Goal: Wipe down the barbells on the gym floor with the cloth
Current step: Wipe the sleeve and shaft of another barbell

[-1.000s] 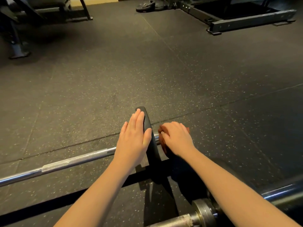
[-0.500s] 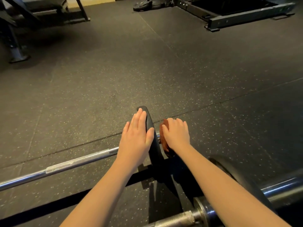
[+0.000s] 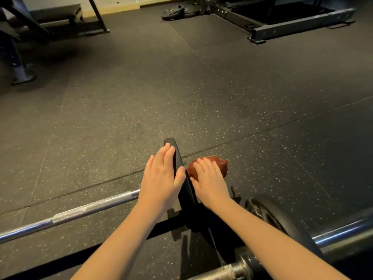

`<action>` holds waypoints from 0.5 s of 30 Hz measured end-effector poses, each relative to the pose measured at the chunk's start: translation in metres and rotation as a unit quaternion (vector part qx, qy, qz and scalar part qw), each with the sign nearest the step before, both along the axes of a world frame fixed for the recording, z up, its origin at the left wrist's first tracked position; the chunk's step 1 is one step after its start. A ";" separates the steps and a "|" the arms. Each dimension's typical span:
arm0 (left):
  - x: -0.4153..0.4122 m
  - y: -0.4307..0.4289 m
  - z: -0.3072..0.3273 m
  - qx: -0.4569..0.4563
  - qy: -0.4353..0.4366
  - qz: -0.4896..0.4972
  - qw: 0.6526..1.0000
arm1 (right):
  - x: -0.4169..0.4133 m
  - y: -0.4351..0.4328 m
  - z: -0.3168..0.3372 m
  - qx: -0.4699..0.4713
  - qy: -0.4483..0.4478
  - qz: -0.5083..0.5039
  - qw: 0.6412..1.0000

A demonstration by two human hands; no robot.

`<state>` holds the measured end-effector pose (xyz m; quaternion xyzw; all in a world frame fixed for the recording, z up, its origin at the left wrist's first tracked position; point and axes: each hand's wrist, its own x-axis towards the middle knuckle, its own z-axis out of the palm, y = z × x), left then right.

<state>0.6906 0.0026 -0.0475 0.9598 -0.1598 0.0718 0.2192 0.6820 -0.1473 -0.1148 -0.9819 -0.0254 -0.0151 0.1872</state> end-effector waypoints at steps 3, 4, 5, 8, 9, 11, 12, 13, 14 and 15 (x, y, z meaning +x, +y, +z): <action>0.023 -0.008 0.006 0.002 0.003 0.012 1.000 | 0.008 -0.013 0.003 0.031 0.015 0.024 0.999; 0.025 -0.012 0.005 0.007 0.020 0.004 1.000 | 0.009 -0.014 0.004 0.023 0.007 0.027 0.999; 0.025 -0.014 0.002 0.006 0.039 0.000 0.999 | 0.013 -0.016 0.005 0.014 0.006 0.027 1.000; 0.018 -0.017 -0.002 -0.011 0.055 0.003 0.998 | 0.029 -0.028 0.009 0.011 0.042 -0.028 0.999; 0.015 -0.017 -0.001 -0.017 0.054 0.005 0.998 | 0.036 -0.032 0.010 0.021 0.068 -0.056 0.996; 0.011 -0.014 0.002 -0.026 0.054 0.008 0.998 | 0.039 -0.030 0.009 0.036 0.098 -0.109 0.989; 0.009 -0.012 0.003 -0.030 0.054 0.008 0.998 | 0.034 -0.024 0.008 0.036 0.098 -0.121 0.987; 0.008 -0.010 0.003 -0.033 0.056 0.009 0.998 | 0.027 -0.016 0.006 0.031 0.089 -0.116 0.989; 0.007 -0.010 0.004 -0.034 0.058 0.009 0.998 | 0.019 -0.008 0.005 0.016 0.073 -0.097 0.993; 0.007 -0.009 0.004 -0.032 0.058 0.010 0.998 | 0.012 -0.005 0.005 0.003 0.058 -0.070 0.996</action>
